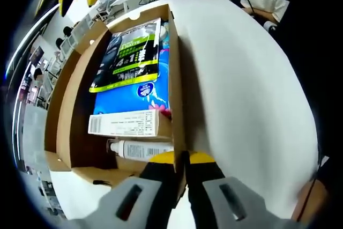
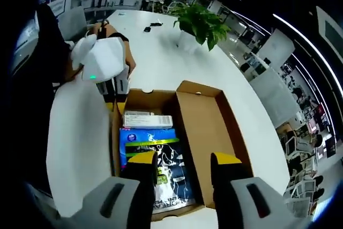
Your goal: Operate the shoe box by opening the lid, removing the specified soft item, and placing it in the target area until the item is outside and the box remains undamaged.
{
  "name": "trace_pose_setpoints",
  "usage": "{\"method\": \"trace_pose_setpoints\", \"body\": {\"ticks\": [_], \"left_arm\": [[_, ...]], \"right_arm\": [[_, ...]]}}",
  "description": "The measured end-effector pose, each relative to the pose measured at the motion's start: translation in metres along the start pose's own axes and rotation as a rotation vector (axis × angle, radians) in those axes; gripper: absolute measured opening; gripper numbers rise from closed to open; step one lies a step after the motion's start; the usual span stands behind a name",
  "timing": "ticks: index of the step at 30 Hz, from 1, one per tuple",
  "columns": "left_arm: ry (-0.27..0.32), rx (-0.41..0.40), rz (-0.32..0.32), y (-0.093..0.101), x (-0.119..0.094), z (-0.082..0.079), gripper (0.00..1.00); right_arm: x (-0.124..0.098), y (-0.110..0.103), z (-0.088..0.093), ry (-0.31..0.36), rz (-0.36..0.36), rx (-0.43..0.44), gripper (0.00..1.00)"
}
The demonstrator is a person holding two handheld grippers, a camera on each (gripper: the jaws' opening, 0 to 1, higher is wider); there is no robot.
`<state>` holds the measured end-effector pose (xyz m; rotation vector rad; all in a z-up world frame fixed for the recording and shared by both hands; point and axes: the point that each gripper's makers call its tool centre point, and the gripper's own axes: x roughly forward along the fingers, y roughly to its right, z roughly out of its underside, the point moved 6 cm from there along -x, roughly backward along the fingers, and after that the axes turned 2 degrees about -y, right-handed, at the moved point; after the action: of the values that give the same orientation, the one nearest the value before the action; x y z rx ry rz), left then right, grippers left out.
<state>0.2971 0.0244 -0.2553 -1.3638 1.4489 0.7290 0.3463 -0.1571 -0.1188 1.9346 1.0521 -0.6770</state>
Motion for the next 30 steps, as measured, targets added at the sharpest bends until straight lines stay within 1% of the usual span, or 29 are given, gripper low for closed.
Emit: {"method": "trace_pose_setpoints", "body": {"ticks": [3,7,10,12,14,19,21,26,30], "left_arm": [[0.0,-0.004,0.0,0.0,0.0,0.0,0.05],[0.003,0.002,0.001,0.001,0.0,0.001,0.05],[0.001,-0.002,0.001,0.001,0.0,0.001,0.05],[-0.001,-0.001,0.0,0.005,-0.001,-0.001,0.05],[-0.002,0.0,-0.003,0.008,-0.002,-0.003,0.05],[-0.009,-0.004,-0.005,0.006,-0.002,-0.002,0.05],[-0.009,-0.002,-0.005,0.005,-0.001,-0.002,0.05],[-0.005,-0.001,-0.003,0.004,-0.001,-0.001,0.05],[-0.006,-0.008,-0.003,0.002,-0.001,-0.001,0.05]], "right_arm": [[0.003,-0.004,-0.001,-0.001,0.002,-0.018,0.4],[0.008,-0.011,0.0,-0.023,0.014,-0.096,0.42],[0.011,-0.018,0.004,-0.032,-0.003,-0.093,0.43],[0.015,-0.024,0.009,-0.044,-0.022,-0.097,0.43],[0.019,-0.028,0.015,-0.069,-0.029,-0.105,0.44],[0.027,-0.037,0.025,-0.075,-0.044,-0.128,0.44],[0.032,-0.042,0.03,-0.103,-0.058,-0.14,0.44],[0.035,-0.045,0.034,-0.117,-0.077,-0.155,0.45],[0.036,-0.046,0.037,-0.13,-0.073,-0.171,0.45]]}}
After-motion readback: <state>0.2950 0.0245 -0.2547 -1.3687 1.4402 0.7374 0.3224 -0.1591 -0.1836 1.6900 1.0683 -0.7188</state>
